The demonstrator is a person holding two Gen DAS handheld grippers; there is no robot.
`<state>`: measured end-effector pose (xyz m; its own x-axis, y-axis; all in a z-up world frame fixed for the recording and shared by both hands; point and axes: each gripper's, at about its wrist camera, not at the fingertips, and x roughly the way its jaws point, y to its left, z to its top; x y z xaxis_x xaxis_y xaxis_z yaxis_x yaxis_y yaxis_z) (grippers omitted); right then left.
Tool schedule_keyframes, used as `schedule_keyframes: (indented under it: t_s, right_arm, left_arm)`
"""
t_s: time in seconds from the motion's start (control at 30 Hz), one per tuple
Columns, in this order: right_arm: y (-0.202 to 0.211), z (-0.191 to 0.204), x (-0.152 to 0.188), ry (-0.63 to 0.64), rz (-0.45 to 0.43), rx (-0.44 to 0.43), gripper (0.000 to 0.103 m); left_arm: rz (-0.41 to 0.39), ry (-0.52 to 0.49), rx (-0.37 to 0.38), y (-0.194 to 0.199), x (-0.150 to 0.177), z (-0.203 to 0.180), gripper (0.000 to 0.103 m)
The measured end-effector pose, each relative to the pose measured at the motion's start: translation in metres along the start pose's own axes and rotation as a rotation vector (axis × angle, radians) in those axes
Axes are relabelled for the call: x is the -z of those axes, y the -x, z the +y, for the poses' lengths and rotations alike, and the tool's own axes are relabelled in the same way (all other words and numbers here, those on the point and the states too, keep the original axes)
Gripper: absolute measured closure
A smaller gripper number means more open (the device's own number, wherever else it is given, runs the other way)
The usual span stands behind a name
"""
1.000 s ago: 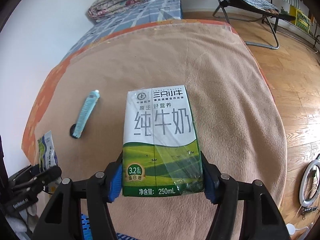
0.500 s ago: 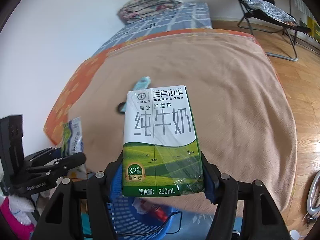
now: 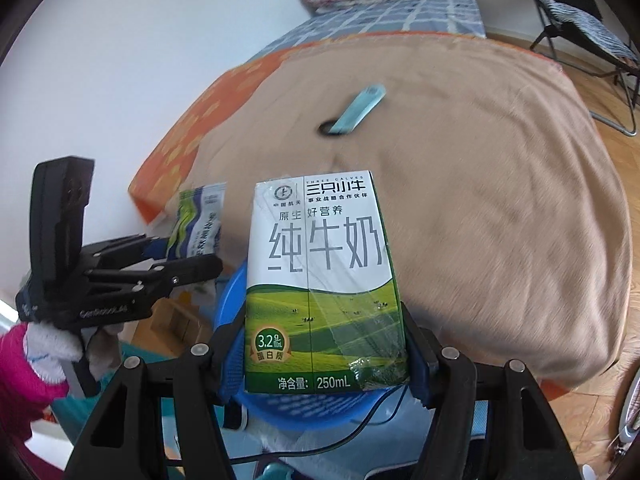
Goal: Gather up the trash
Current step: 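Carry the wrapper and milk carton over the blue basket and open both grippers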
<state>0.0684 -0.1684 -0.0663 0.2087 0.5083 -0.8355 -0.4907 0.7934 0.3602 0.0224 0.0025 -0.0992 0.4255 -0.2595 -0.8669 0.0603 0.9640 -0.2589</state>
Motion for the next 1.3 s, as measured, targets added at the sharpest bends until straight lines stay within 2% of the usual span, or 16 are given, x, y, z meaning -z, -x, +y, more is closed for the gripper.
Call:
schedule_keyframes:
  t_s: [0.2,0.47,0.93,1.3]
  right_arm:
    - [-0.016,0.015,0.024,0.026,0.066,-0.029,0.036]
    - [-0.042,0.026,0.042,0.077,0.148,0.0,0.036]
    - [-0.058,0.024,0.04,0.064,0.205,0.019,0.036]
    - [-0.059,0.018,0.039,0.043,0.203,0.018,0.034]
  left_arm:
    - [0.06,0.039,0.0,-0.01,0.032,0.008,0.049]
    - [0.151,0.043,-0.013,-0.034,0.064,0.008,0.049]
    - [0.22,0.067,-0.013,-0.056,0.067,0.011,0.049]
    - [0.217,0.088,-0.033,-0.055,0.063,0.017,0.047]
